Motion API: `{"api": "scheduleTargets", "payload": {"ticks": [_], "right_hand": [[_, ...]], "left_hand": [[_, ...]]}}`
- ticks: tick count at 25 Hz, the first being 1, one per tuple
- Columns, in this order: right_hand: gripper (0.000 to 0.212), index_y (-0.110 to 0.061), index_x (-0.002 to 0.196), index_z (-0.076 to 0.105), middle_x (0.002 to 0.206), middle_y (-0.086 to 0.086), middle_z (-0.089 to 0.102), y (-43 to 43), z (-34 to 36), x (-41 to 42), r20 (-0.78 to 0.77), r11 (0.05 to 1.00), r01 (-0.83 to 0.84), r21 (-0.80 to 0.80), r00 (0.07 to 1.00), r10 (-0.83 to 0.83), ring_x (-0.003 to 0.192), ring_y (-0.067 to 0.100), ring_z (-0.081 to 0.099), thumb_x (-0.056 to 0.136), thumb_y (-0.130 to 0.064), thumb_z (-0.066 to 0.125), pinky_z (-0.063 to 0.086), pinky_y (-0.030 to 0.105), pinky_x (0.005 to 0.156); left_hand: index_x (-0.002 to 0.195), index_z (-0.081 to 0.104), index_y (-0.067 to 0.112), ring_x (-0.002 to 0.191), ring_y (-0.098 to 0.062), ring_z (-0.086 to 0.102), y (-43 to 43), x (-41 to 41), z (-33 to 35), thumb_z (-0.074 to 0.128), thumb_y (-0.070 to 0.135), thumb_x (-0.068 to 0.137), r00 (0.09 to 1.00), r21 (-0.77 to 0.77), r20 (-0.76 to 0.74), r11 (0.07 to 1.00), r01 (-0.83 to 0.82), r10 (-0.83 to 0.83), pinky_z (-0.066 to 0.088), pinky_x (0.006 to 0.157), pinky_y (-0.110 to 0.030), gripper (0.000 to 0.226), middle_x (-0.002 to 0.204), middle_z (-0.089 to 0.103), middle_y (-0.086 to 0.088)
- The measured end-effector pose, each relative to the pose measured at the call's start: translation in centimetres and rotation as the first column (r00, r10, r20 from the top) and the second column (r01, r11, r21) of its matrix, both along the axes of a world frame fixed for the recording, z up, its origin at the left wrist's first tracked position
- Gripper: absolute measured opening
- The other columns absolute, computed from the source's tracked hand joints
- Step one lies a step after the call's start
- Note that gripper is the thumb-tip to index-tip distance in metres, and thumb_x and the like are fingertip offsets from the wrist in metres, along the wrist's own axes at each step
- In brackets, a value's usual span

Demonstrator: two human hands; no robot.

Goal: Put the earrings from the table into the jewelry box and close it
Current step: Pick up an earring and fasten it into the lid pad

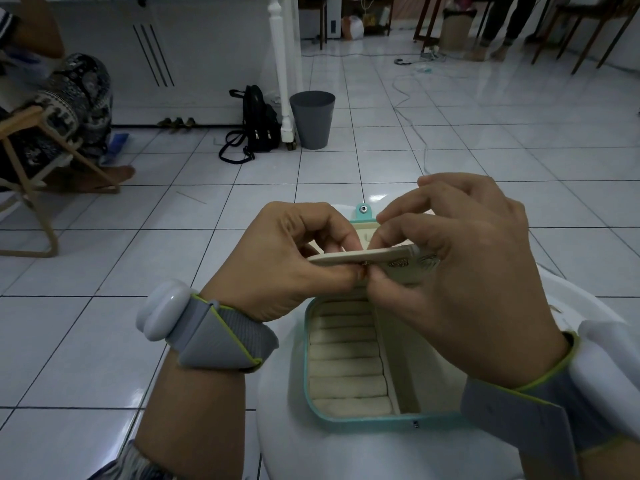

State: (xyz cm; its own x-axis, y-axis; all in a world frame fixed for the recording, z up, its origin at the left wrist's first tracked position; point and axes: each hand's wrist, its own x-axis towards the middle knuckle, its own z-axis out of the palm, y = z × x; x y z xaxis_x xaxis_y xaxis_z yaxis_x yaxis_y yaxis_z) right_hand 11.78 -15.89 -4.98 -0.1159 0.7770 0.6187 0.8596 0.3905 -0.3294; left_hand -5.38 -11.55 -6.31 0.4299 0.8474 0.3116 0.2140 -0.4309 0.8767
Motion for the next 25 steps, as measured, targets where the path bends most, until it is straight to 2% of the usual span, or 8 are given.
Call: {"api": "scheduleTargets", "payload": {"ticks": [3, 5, 9, 11, 14, 17, 21, 25], "right_hand": [[0.017, -0.032, 0.081, 0.067, 0.100, -0.011, 0.061, 0.4, -0.2, 0.3, -0.045, 1.000, 0.020, -0.006, 0.999, -0.020, 0.108, 0.021, 0.050, 0.067, -0.042, 0.064, 0.029, 0.032, 0.082], [0.036, -0.030, 0.101, 0.063, 0.109, -0.006, 0.056, 0.8, -0.5, 1.0, -0.111, 0.998, 0.056, -0.037, 0.992, -0.060, 0.106, 0.020, 0.050, 0.067, -0.041, 0.066, 0.037, 0.037, 0.084], [0.069, -0.019, 0.130, 0.042, 0.116, -0.004, 0.052, 1.7, -1.2, 3.5, -0.181, 0.965, 0.082, -0.249, 0.975, -0.129, 0.108, 0.017, 0.051, 0.070, -0.029, 0.074, 0.038, 0.025, 0.091], [0.077, -0.017, 0.136, 0.035, 0.121, -0.001, 0.054, 2.2, -1.8, 4.1, -0.189, 0.926, 0.101, -0.363, 0.965, -0.179, 0.110, 0.019, 0.053, 0.071, -0.021, 0.075, 0.044, 0.033, 0.093], [0.062, -0.013, 0.129, 0.043, 0.116, 0.008, 0.058, 2.6, -2.5, 4.4, -0.079, 0.892, 0.140, -0.430, 0.978, -0.192, 0.104, 0.027, 0.056, 0.073, -0.014, 0.069, 0.047, 0.044, 0.090], [0.037, -0.009, 0.116, 0.056, 0.111, 0.011, 0.062, 2.5, -2.2, 4.4, 0.061, 0.871, 0.166, -0.463, 0.986, -0.156, 0.101, 0.029, 0.058, 0.079, -0.011, 0.062, 0.044, 0.042, 0.091], [0.024, -0.009, 0.105, 0.064, 0.106, 0.010, 0.067, 2.4, -1.9, 4.2, 0.152, 0.821, 0.226, -0.524, 0.973, -0.172, 0.099, 0.030, 0.059, 0.084, -0.016, 0.056, 0.045, 0.037, 0.088], [0.020, -0.005, 0.094, 0.070, 0.095, 0.012, 0.070, 2.6, -2.0, 4.0, 0.152, 0.803, 0.264, -0.534, 0.965, -0.216, 0.090, 0.030, 0.062, 0.085, -0.016, 0.055, 0.050, 0.039, 0.082]], "left_hand": [[0.070, 0.068, 0.021, 0.061, -0.011, 0.057, 0.3, 0.2, -0.1, 0.076, 0.015, 0.065, 0.999, -0.012, 0.032, 0.999, -0.039, 0.039, 0.047, 0.054, -0.026, 0.012, 0.067, 0.064, -0.003], [0.068, 0.066, 0.024, 0.061, -0.009, 0.058, 0.6, 0.4, -0.3, 0.077, 0.020, 0.063, 0.988, -0.057, 0.098, 0.992, -0.115, 0.121, 0.047, 0.053, -0.022, 0.012, 0.066, 0.064, 0.004], [0.080, 0.061, 0.022, 0.062, -0.003, 0.056, 1.3, 1.3, -1.0, 0.082, 0.018, 0.065, 0.918, -0.083, 0.102, 0.923, -0.375, 0.382, 0.048, 0.052, -0.015, 0.027, 0.074, 0.063, 0.004], [0.087, 0.056, 0.024, 0.056, 0.003, 0.051, 1.9, 1.7, -1.4, 0.082, 0.018, 0.067, 0.852, -0.080, 0.068, 0.855, -0.513, 0.518, 0.047, 0.052, -0.011, 0.033, 0.077, 0.059, 0.007], [0.092, 0.058, 0.024, 0.060, -0.003, 0.056, 2.5, 1.9, -2.2, 0.080, 0.022, 0.069, 0.787, -0.072, -0.002, 0.785, -0.615, 0.617, 0.054, 0.062, -0.022, 0.032, 0.083, 0.062, 0.009], [0.098, 0.064, 0.020, 0.068, -0.010, 0.059, 2.8, 2.2, -2.7, 0.077, 0.022, 0.071, 0.753, -0.005, -0.095, 0.756, -0.654, 0.651, 0.057, 0.074, -0.036, 0.030, 0.090, 0.065, 0.002], [0.111, 0.063, 0.018, 0.088, -0.014, 0.056, 2.8, 2.4, -3.2, 0.072, 0.027, 0.075, 0.699, 0.102, -0.298, 0.750, -0.653, 0.650, 0.046, 0.081, -0.027, 0.038, 0.106, 0.063, -0.002], [0.114, 0.064, 0.014, 0.102, -0.022, 0.058, 2.7, 2.5, -3.3, 0.070, 0.030, 0.077, 0.670, 0.118, -0.419, 0.768, -0.629, 0.613, 0.046, 0.091, -0.032, 0.040, 0.110, 0.064, -0.006]]}}
